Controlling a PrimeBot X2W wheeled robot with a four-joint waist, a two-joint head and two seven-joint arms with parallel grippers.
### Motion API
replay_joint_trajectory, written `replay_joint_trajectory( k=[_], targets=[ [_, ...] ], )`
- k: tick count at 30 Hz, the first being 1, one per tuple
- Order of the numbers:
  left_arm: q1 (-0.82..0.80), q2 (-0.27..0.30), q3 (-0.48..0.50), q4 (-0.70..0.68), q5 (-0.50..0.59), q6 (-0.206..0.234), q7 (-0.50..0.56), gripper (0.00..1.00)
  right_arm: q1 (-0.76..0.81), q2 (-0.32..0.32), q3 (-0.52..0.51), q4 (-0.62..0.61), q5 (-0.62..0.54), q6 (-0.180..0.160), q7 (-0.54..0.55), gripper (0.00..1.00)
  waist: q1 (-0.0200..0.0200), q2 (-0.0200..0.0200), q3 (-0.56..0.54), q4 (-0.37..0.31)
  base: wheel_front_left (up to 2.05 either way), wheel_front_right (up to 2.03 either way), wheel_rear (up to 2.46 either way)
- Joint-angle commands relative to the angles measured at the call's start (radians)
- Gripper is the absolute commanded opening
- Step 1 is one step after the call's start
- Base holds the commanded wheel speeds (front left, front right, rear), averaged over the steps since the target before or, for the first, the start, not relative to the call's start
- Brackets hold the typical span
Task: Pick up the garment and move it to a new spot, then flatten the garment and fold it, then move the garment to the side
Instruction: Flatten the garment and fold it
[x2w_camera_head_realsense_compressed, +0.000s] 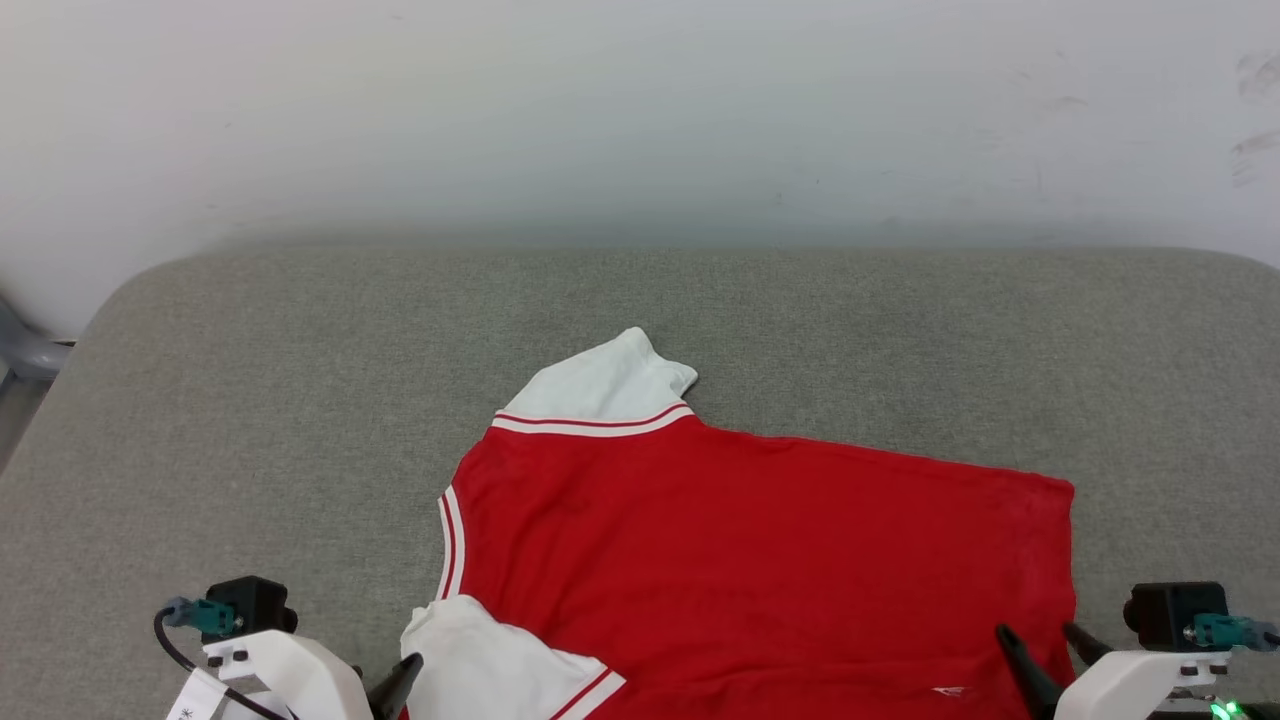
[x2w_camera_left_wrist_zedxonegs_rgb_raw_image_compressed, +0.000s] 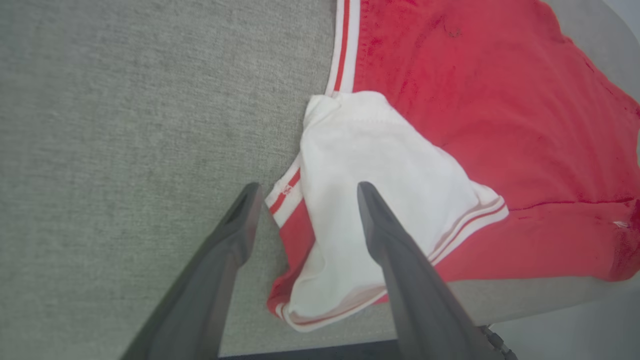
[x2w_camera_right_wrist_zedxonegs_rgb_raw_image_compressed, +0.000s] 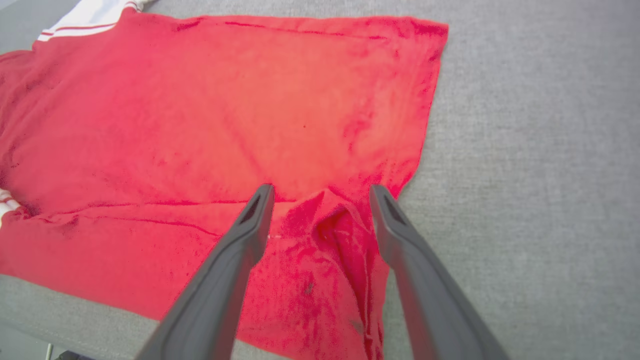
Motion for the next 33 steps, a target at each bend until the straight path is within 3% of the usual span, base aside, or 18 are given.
replay_joint_trajectory(
  k=[1, 9, 19, 23, 26, 33],
  targets=[
    [-0.019, 0.000, 0.005, 0.004, 0.006, 0.002, -0.012, 1.00, -0.016, 0.004, -0.003, -0.006, -0.019, 0.000, -0.042, 1.00, 0.0000, 0.0000, -0.001, 0.000, 0.00, 0.00, 0.00],
    [-0.121, -0.032, 0.040, 0.013, 0.156, 0.035, -0.234, 1.00, -0.070, 0.045, -0.033, -0.036, -0.090, 0.000, -0.307, 1.00, 0.0000, 0.0000, 0.010, -0.014, 0.00, 0.00, 0.00],
    [-0.325, -0.073, 0.067, 0.060, 0.276, -0.037, -0.459, 1.00, -0.190, 0.079, -0.047, -0.121, -0.127, 0.000, -0.373, 1.00, 0.0000, 0.0000, 0.180, -0.079, 0.00, 0.00, 0.00],
    [-0.421, -0.081, 0.051, 0.104, 0.296, -0.076, -0.453, 1.00, -0.241, 0.087, -0.037, -0.138, -0.133, 0.000, -0.381, 1.00, 0.0000, 0.0000, 0.238, -0.113, 0.00, 0.00, 0.00],
    [-0.506, -0.089, 0.032, 0.152, 0.293, -0.129, -0.413, 1.00, -0.267, 0.090, -0.033, -0.142, -0.134, 0.000, -0.381, 1.00, 0.0000, 0.0000, 0.268, -0.136, 0.00, 0.00, 0.00],
    [-0.710, -0.105, -0.014, 0.303, 0.218, -0.263, -0.189, 1.00, -0.305, 0.092, -0.012, -0.112, -0.127, 0.000, -0.386, 1.00, 0.0000, 0.0000, 0.312, -0.187, 0.00, 0.00, 0.00]
  ],
)
